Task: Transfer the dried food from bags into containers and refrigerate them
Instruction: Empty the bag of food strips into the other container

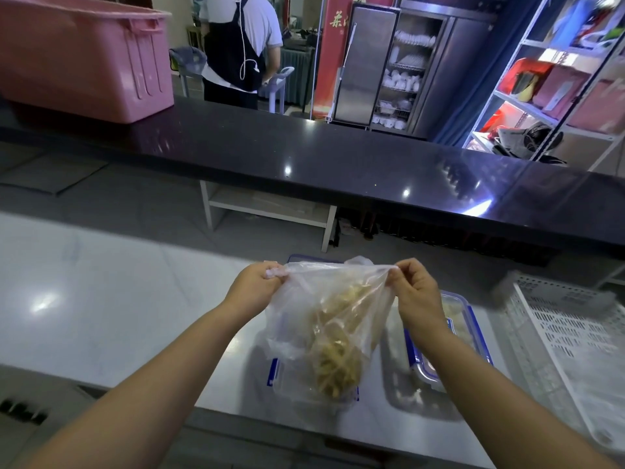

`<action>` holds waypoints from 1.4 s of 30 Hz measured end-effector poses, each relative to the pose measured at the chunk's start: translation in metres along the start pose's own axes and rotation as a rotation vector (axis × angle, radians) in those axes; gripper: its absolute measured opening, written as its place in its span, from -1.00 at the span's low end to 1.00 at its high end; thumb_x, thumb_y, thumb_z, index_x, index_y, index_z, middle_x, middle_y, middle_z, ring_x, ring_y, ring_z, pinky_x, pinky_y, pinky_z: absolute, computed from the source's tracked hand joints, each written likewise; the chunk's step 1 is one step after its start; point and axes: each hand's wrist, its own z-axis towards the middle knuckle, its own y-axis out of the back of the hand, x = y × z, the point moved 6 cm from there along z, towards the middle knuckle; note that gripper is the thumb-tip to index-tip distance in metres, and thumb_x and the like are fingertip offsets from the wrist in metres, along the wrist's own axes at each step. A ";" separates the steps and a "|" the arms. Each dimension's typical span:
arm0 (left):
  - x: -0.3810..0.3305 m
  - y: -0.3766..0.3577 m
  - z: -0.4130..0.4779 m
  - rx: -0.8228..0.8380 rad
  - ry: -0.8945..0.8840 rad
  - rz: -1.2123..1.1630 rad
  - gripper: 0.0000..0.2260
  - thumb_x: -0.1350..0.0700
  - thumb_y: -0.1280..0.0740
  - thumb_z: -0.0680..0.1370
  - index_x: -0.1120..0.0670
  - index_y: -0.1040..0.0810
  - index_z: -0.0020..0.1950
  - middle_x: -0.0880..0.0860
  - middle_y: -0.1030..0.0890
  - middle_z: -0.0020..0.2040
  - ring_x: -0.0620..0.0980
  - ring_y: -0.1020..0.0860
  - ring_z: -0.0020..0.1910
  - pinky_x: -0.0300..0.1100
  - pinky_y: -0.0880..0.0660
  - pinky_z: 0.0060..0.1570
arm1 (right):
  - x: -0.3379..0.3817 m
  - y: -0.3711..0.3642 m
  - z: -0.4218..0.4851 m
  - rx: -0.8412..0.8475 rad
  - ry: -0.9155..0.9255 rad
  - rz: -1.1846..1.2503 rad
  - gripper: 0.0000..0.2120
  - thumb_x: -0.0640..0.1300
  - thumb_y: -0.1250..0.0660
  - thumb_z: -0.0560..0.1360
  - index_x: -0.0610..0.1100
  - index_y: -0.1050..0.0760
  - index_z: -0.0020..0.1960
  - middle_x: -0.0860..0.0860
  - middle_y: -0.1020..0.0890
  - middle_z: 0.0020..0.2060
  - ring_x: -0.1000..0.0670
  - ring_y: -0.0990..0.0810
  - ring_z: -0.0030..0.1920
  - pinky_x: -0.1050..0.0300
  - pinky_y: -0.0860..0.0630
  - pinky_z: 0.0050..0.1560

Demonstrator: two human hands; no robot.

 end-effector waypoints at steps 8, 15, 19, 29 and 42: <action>-0.005 -0.017 -0.002 0.080 0.013 -0.044 -0.74 0.06 -0.24 0.59 -0.03 -0.58 -0.28 -0.01 -0.54 -0.30 -0.03 -0.46 -0.30 -0.17 -0.41 -0.24 | 0.028 0.003 0.013 -0.051 0.045 0.025 -0.83 -0.21 -0.18 0.58 -0.10 -0.43 -0.17 -0.03 -0.49 -0.29 -0.01 -0.45 -0.26 0.06 -0.46 -0.21; -0.013 -0.021 -0.001 0.092 -0.002 -0.050 -0.73 0.01 -0.21 0.61 0.03 -0.64 -0.16 0.04 -0.56 -0.25 -0.04 -0.47 -0.33 -0.26 -0.43 -0.33 | 0.052 0.002 0.022 -0.063 0.127 0.046 -0.88 -0.20 -0.17 0.59 -0.14 -0.43 -0.11 0.02 -0.48 -0.28 0.12 -0.45 -0.31 0.27 -0.48 -0.30; -0.009 -0.029 -0.002 0.117 0.024 -0.062 -0.72 0.02 -0.23 0.59 0.18 -0.58 -0.17 0.04 -0.51 -0.27 0.01 -0.44 -0.26 -0.15 -0.38 -0.19 | 0.057 0.001 0.024 -0.058 0.169 0.045 -0.86 -0.20 -0.18 0.59 -0.09 -0.43 -0.13 0.04 -0.48 -0.27 0.20 -0.45 -0.35 0.37 -0.47 -0.34; 0.020 -0.018 -0.002 0.115 0.174 0.329 -0.37 -0.05 -0.41 0.42 -0.06 -0.28 0.44 0.09 -0.32 0.32 0.11 -0.38 0.28 -0.06 -0.39 0.20 | 0.040 -0.008 0.026 -0.027 0.077 -0.006 -0.87 -0.20 -0.19 0.58 -0.12 -0.45 -0.13 -0.01 -0.50 -0.25 0.05 -0.47 -0.27 0.22 -0.48 -0.28; 0.011 -0.071 -0.035 0.315 -0.216 0.649 0.12 -0.37 -0.42 0.17 -0.09 0.15 0.52 -0.01 -0.08 0.51 0.09 -0.03 0.50 0.11 -0.03 0.46 | 0.043 -0.043 0.022 0.166 0.076 -0.130 -0.87 -0.20 -0.21 0.57 -0.22 -0.47 -0.11 -0.06 -0.49 -0.27 0.02 -0.45 -0.28 0.18 -0.46 -0.26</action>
